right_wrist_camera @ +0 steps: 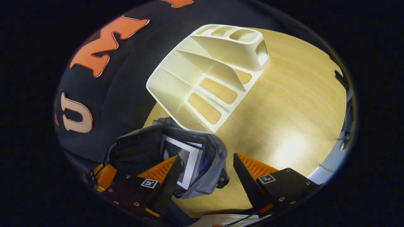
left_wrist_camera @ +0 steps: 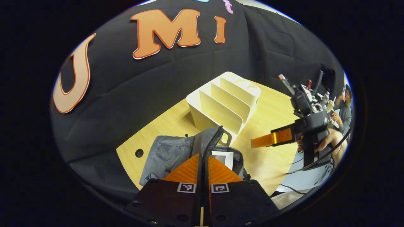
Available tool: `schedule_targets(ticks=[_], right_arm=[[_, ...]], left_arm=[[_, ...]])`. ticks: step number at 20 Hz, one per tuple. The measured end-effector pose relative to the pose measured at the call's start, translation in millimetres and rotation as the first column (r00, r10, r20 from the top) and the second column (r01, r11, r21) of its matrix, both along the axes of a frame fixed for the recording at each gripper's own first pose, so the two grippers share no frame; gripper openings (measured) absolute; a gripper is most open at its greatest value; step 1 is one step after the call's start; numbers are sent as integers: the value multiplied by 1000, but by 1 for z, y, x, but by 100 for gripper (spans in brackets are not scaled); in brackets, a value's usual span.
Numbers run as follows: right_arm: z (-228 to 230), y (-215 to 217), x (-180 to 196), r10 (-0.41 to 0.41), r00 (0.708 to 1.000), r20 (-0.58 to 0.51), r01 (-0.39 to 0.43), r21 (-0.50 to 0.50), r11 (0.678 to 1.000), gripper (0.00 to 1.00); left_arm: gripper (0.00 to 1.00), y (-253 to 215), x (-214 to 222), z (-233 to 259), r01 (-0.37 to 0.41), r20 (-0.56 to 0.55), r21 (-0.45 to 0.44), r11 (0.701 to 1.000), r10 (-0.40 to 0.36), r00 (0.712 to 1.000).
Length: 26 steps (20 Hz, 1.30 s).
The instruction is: Open the schoolbag, grab two books from the bookshelf and put them into the schoolbag.
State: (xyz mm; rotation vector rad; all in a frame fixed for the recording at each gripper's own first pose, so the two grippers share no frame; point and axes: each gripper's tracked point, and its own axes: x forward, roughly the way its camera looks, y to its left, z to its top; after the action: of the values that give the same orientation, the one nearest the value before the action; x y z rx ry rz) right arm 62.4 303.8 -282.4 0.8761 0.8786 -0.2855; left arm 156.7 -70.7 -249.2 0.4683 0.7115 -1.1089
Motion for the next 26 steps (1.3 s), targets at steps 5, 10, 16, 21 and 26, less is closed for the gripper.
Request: schedule_targets(ticks=[5, 10, 16, 21, 26], right_arm=[[30, -60, -8, 122, 993, 5, -119, -162, 979, 98], [68, -87, -2, 242, 969, 48, -213, -330, 920, 98], [135, -100, 12, 288, 940, 184, -165, -494, 854, 99], [220, -116, 25, 278, 876, 394, 54, -652, 756, 98], [255, -115, 27, 272, 792, 546, 209, -662, 720, 97]], left_arm=[[11, -10, -30, -8, -166, -19, -13, 986, 166, 986], [45, -35, -61, 12, -293, -79, -154, 944, 284, 956], [92, -13, -35, 83, -454, 76, -342, 823, 506, 859], [97, 25, -10, 146, -539, 141, -549, 639, 706, 694], [96, 54, -5, 182, -564, 124, -664, 491, 816, 565]])
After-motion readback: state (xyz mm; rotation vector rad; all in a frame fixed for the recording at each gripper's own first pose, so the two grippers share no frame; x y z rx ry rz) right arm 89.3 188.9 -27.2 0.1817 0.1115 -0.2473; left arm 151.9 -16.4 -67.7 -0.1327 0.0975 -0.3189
